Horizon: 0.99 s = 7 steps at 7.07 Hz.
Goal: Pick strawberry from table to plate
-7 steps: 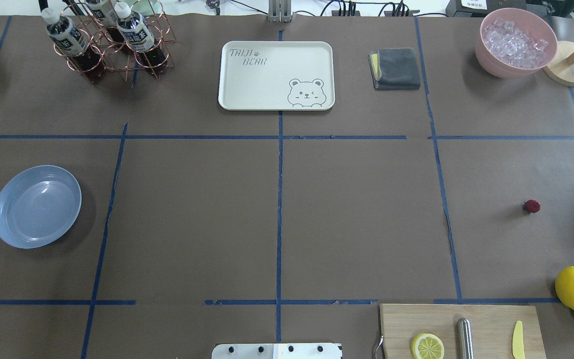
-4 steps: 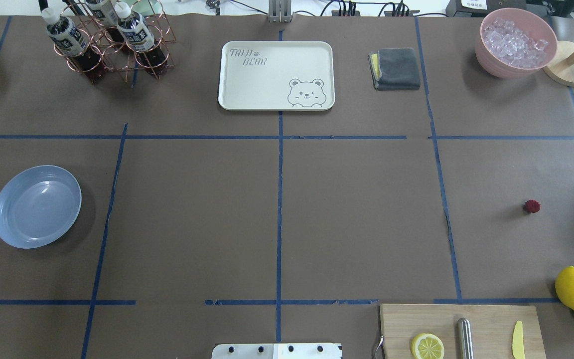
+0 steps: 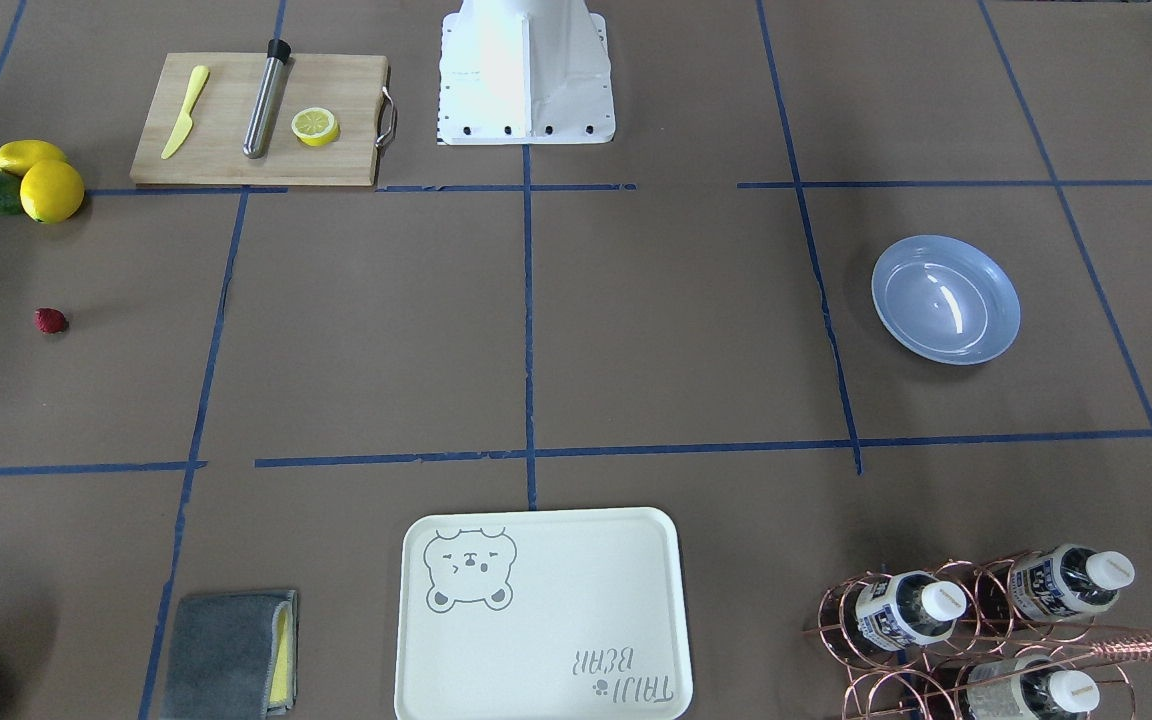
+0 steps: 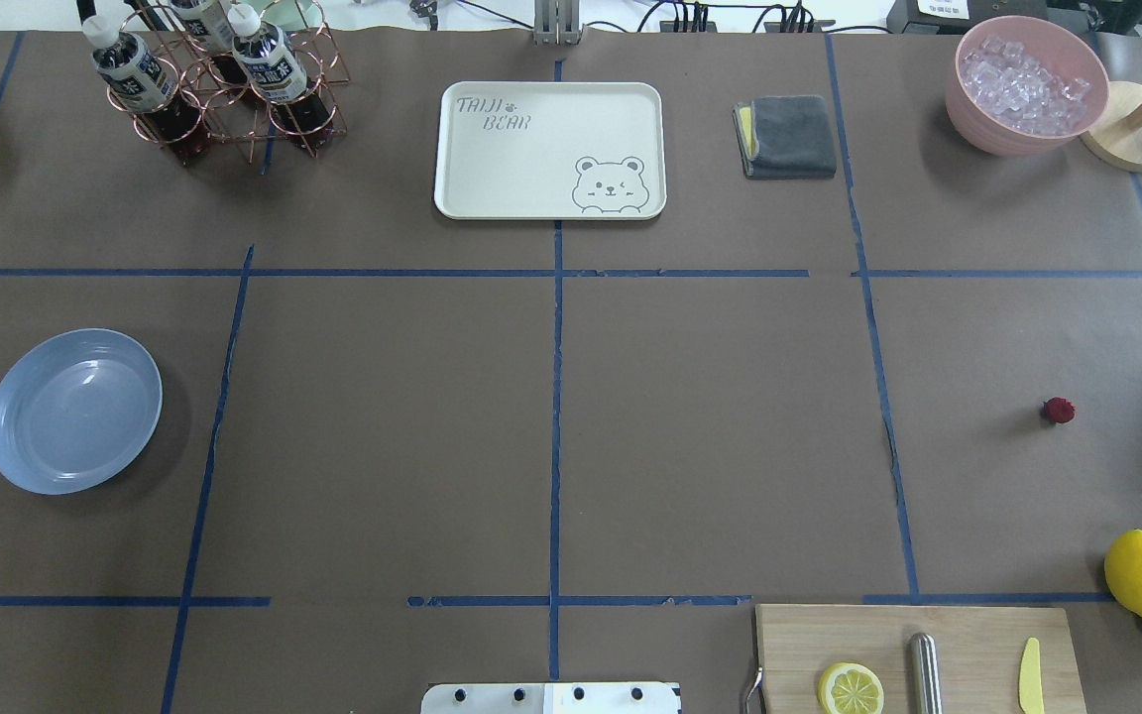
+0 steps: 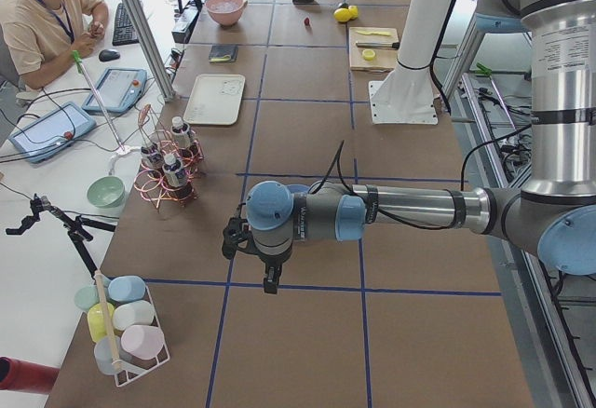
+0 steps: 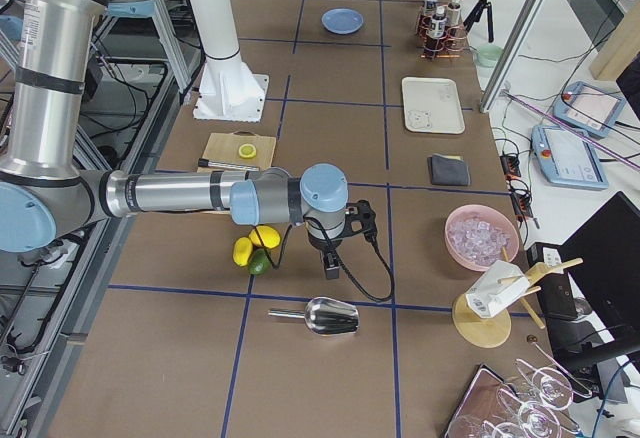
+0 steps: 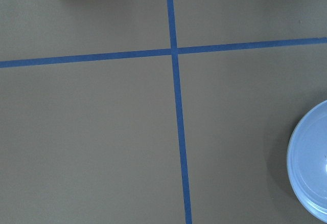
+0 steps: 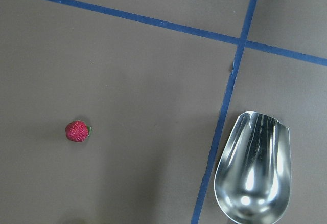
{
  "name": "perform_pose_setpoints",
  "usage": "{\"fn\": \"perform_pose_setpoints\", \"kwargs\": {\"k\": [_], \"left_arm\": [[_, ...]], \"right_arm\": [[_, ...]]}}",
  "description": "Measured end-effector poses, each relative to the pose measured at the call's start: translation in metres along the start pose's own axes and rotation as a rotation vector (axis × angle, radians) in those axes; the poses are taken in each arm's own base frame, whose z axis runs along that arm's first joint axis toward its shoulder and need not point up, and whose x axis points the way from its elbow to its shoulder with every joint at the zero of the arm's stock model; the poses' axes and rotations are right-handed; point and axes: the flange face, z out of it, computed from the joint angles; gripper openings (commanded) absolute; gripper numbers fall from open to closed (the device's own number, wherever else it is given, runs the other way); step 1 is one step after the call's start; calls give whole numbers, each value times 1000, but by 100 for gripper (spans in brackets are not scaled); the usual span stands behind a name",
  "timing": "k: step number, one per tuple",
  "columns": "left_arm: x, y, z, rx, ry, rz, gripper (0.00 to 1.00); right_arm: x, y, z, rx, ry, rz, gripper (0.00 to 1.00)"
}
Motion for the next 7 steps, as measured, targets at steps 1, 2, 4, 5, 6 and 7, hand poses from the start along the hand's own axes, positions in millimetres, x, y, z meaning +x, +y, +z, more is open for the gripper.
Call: {"fn": "perform_pose_setpoints", "kwargs": {"k": [1,2,4,5,6,7], "left_arm": [[0,0,1,-2,0,0,100],[0,0,2,-3,0,0,100],[1,-1,2,-2,0,5,100],[2,-2,1,0,0,7,100],[5,-4,-2,5,1,9,100],[9,-6,-6,13,0,20,100]], "right_arm": [[0,0,0,0,-1,0,100],[0,0,0,1,-2,0,100],[0,0,1,0,-2,3,100],[1,0,1,1,-2,6,100],[1,0,1,1,-2,9,100],[1,0,3,0,-5,13,100]]}}
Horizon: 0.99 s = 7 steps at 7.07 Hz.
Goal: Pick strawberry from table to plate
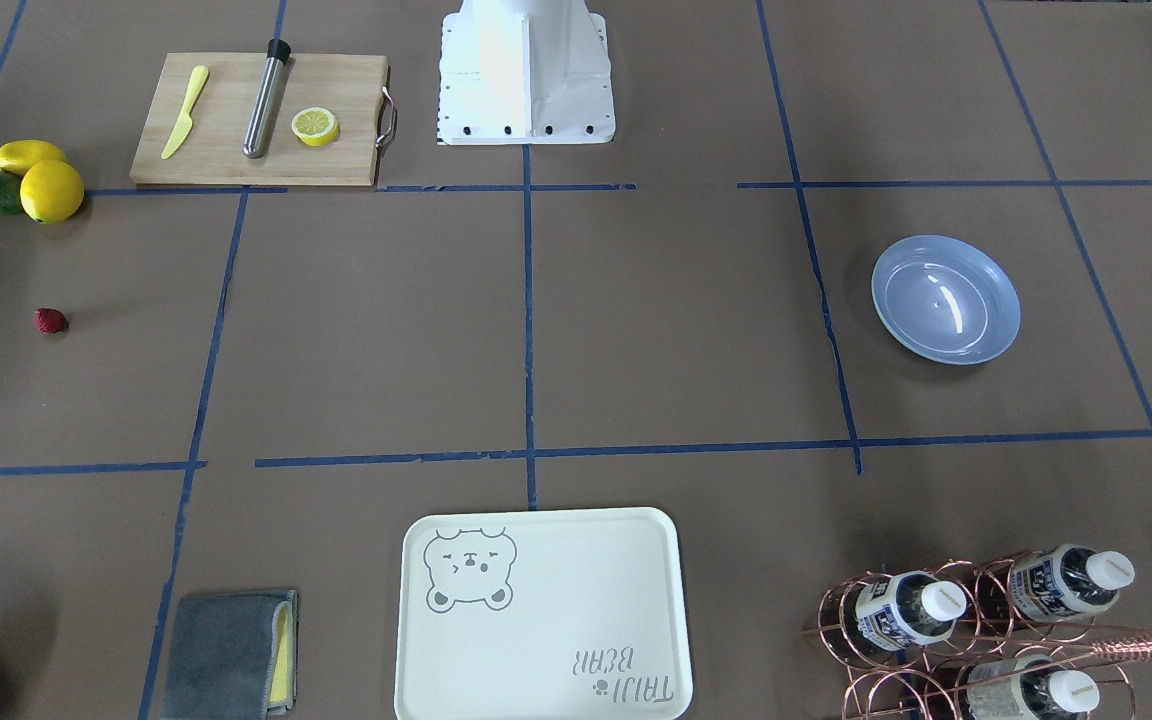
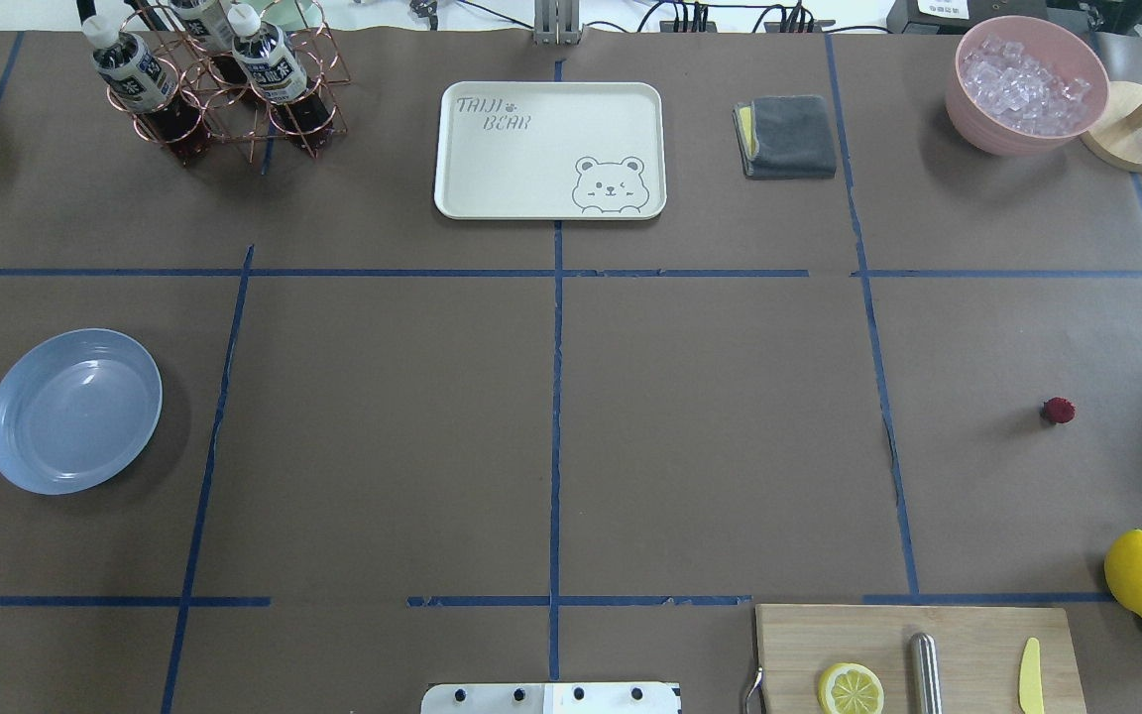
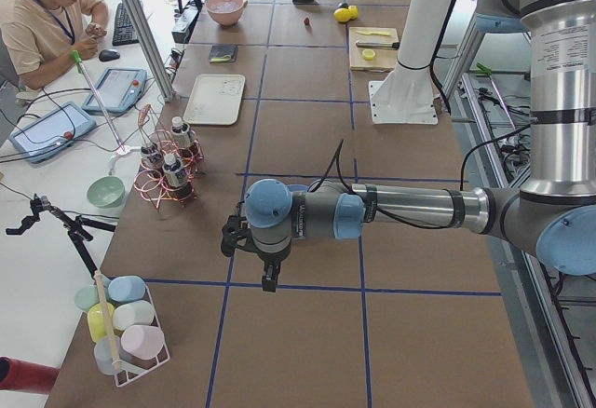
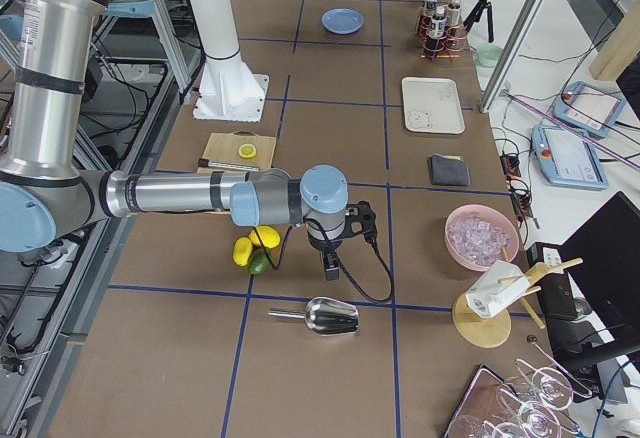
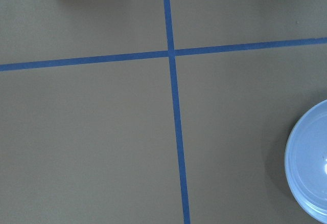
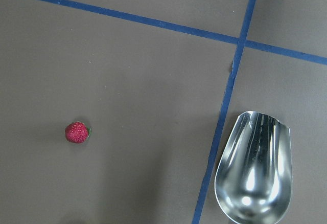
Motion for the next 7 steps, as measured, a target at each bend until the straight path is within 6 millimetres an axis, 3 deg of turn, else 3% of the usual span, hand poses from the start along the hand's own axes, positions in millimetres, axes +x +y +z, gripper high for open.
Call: {"fn": "perform_pose_setpoints", "kwargs": {"k": [3,5,7], "left_arm": [[28,-10,-9,35,-2,87,100],[32,-10,18,55,45,173,100],[57,-12,62,47,143,305,100]], "right_arm": [[0,1,2,-2,-25,10,100],[1,3,5,-6,-35,15,100],[1,6,7,-8,-53,19,100]]}}
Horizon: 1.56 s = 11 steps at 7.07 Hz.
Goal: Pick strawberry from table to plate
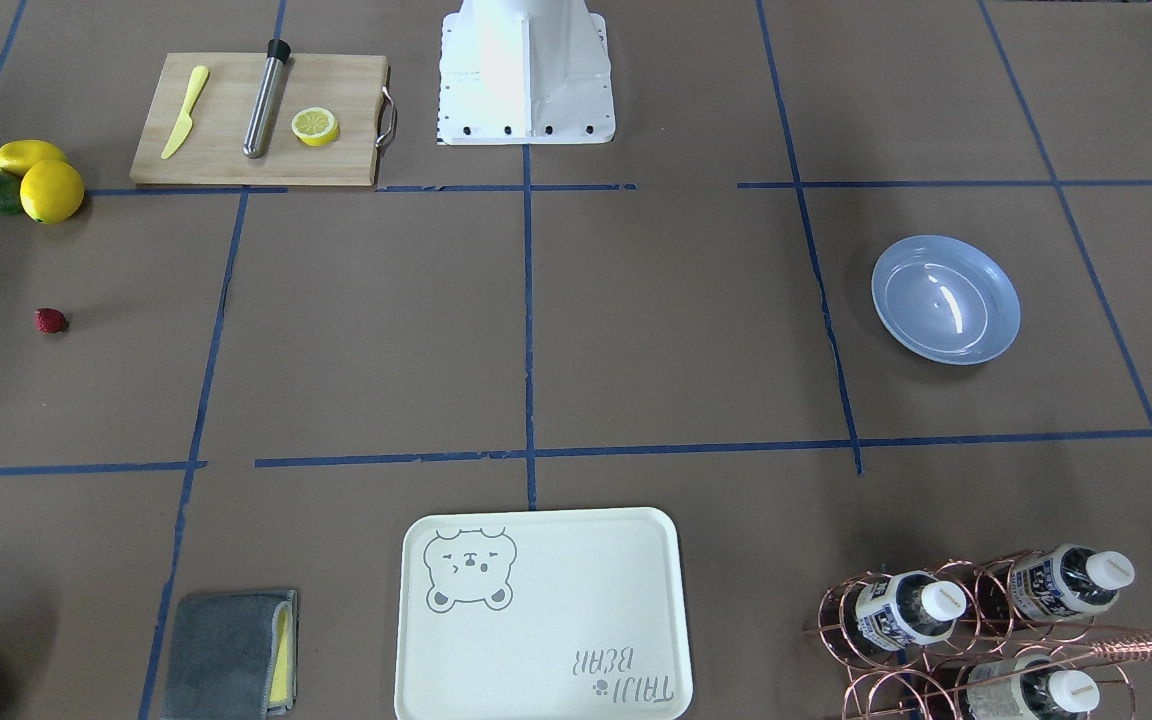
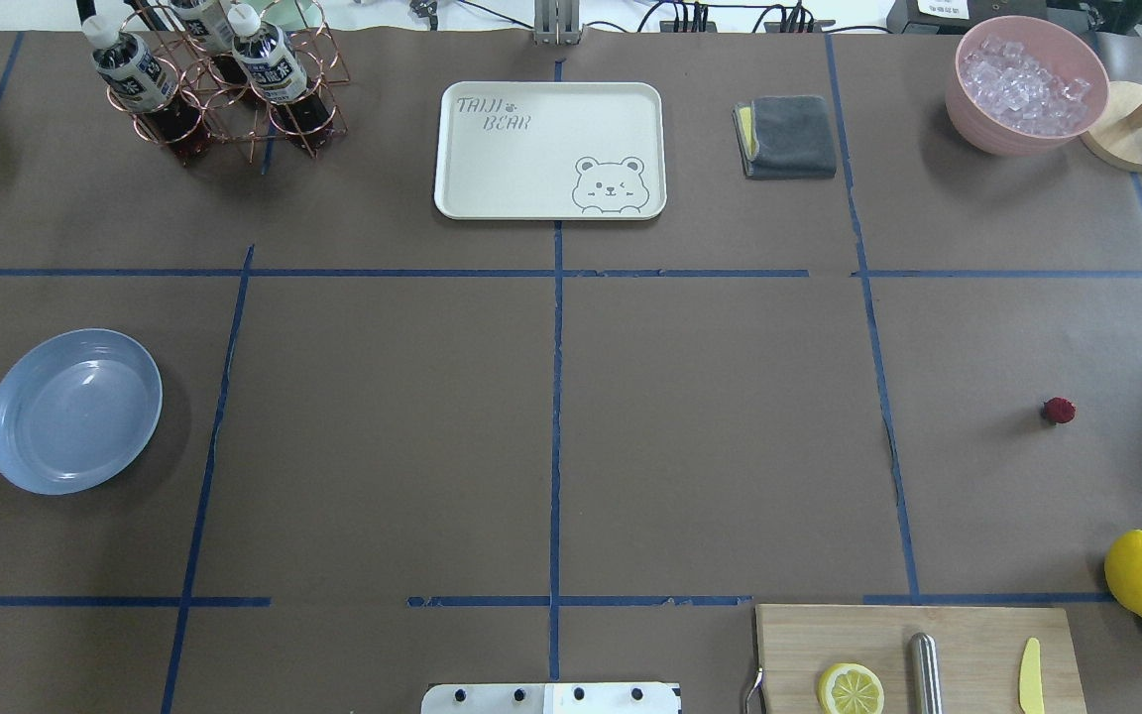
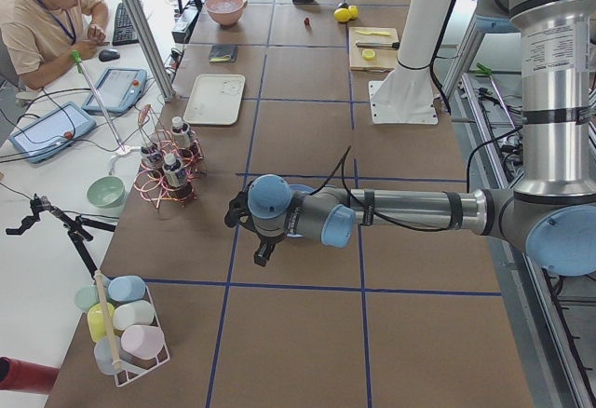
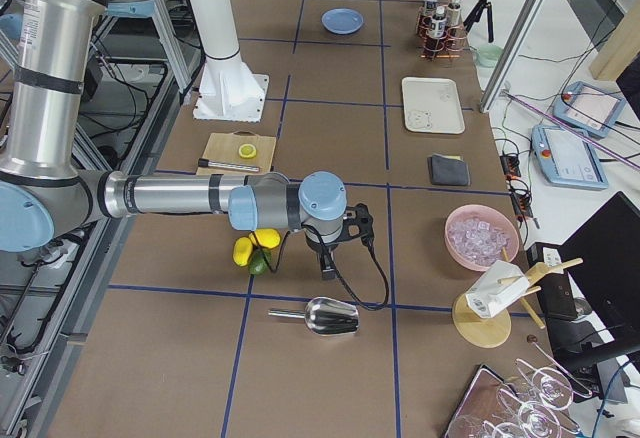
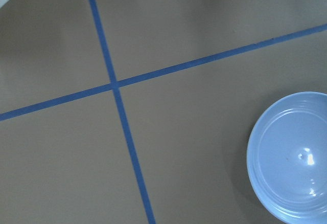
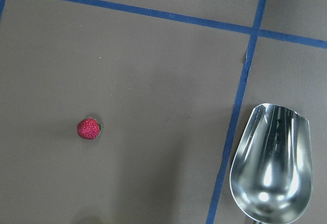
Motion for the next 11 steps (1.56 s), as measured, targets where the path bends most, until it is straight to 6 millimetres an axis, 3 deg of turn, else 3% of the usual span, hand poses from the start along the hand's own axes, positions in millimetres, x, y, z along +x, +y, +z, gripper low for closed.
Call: {"fn": "perform_pose_setpoints", "kwargs": {"k": [1,3,5,7,9,11], "left_arm": [[13,-7,25,-22,28,17,100],[50,-39,75,-86,25,-80,99],[68,-72,114,-117,-32,-148,97],[70,-79,136,-136,-71,-149,97],[78,-73,158,-158,-64,-114,93],[80,-68,168,-162,-57,-88,85]], "right_arm": [[0,0,0,0,-2,0,100],[0,0,0,1,-4,-1,100],[-1,0,0,2,-4,-2,100],[-1,-1,-1,3,-5,-3,100],[-1,0,0,2,-5,-3,100],[-1,-1,0,3,-10,-3,100]]}}
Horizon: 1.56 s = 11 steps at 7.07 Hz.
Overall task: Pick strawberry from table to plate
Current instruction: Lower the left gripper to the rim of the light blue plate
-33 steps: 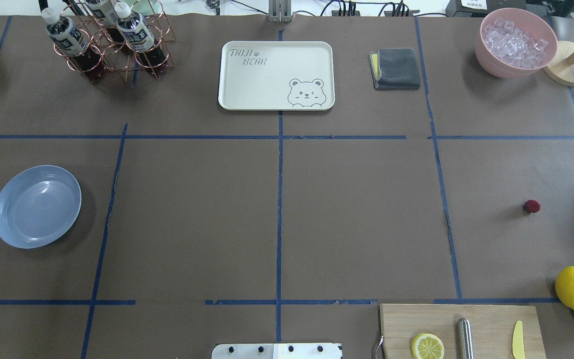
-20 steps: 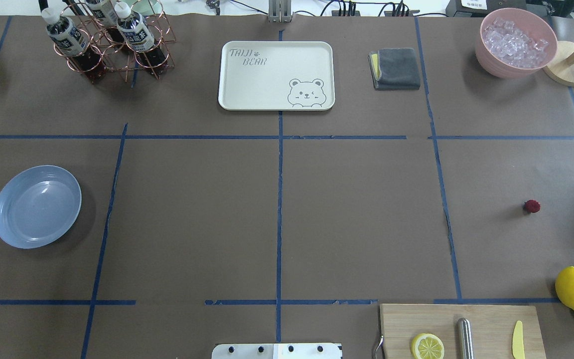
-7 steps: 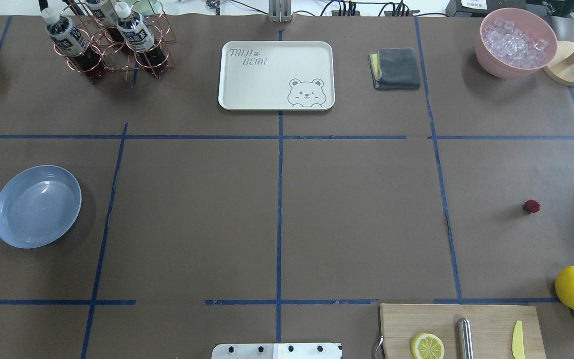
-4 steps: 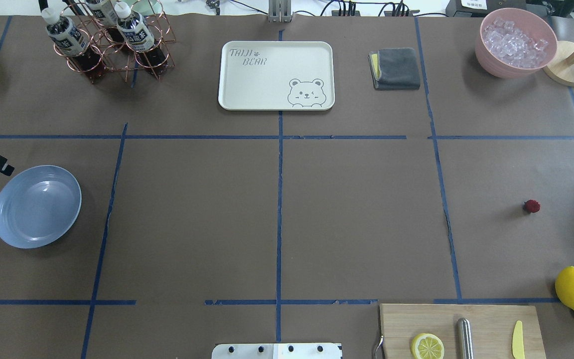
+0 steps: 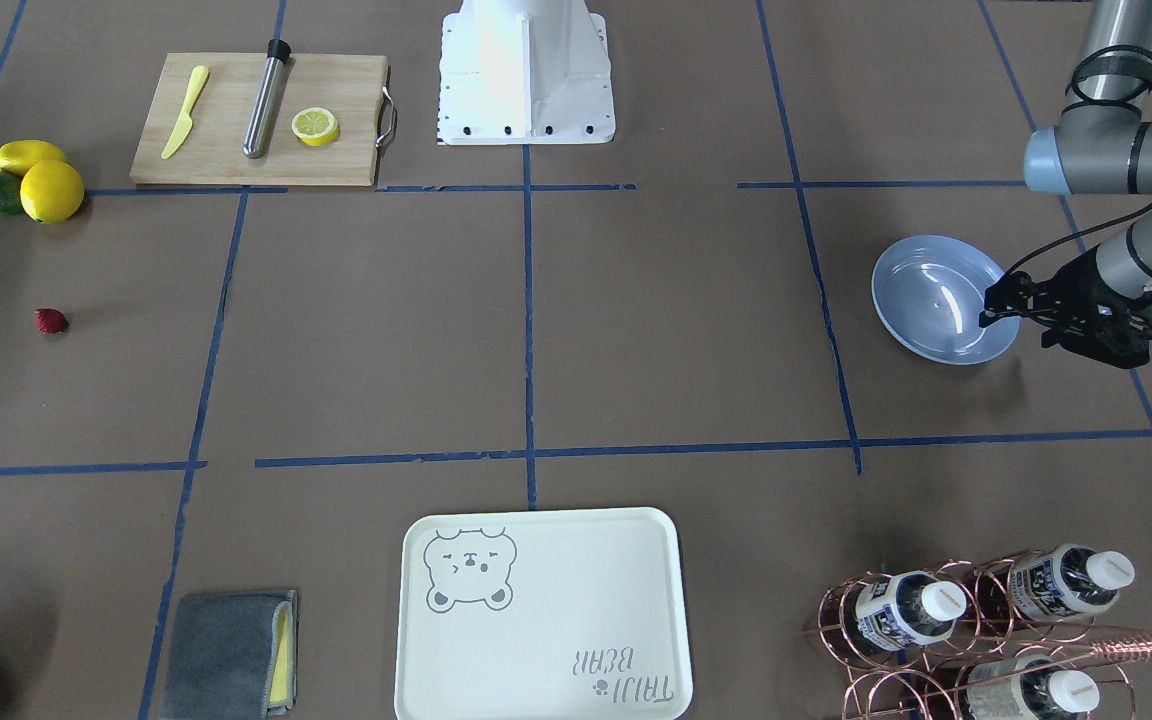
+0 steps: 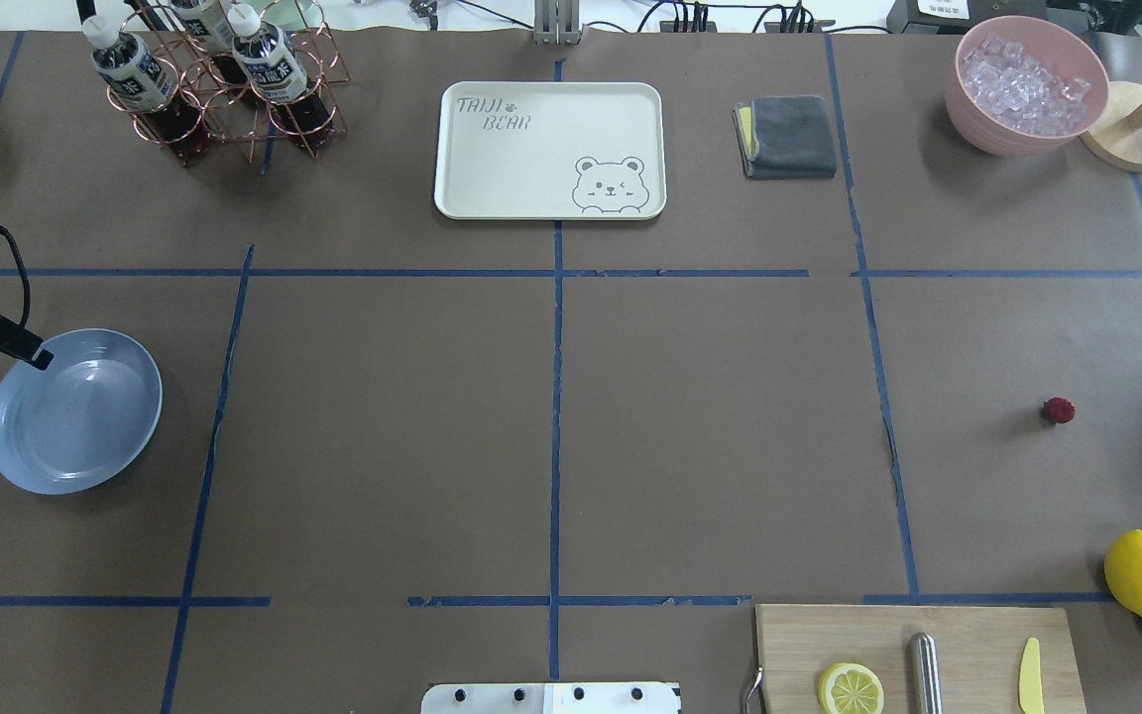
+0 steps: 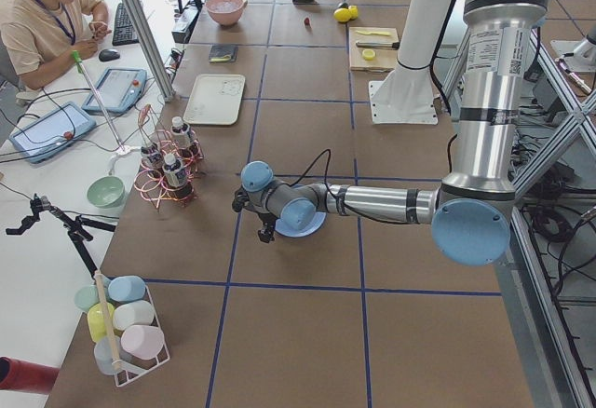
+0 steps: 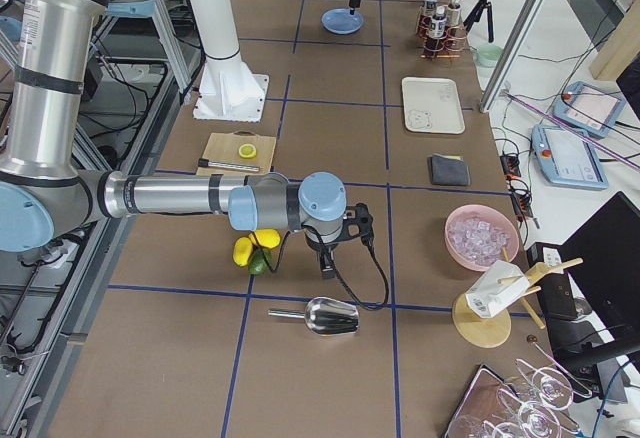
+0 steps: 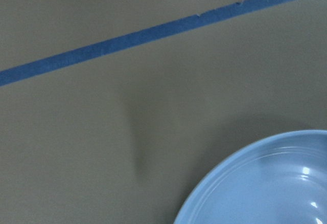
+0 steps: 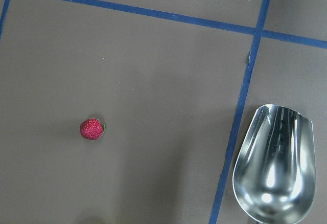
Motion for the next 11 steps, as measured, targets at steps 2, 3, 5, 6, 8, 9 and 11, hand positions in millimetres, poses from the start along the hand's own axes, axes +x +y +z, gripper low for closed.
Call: {"fn": "perform_pose_setpoints", "kwargs": {"k": [2,3,5,6,8,9,11], "left_arm": [[0,3,3,-4,1,9,79],[1,4,5,-7,1,11,79],[1,8,10,-19,1,11,75],[1,10,12,-25,1,12,64],[0,14,14,-30,0,8,0],[-1,14,15,-32,0,3,0],[0,14,14,-31,0,-3,0]], "right_arm": [[0,0,0,0,-4,0,100],[0,0,0,1,-5,0,100],[-1,0,0,1,-5,0,100],[-1,0,0,1,-5,-1,100],[-1,0,-1,2,-6,-2,100],[-2,0,-1,3,-6,-2,100],[-2,-1,-1,3,-5,-3,100]]}}
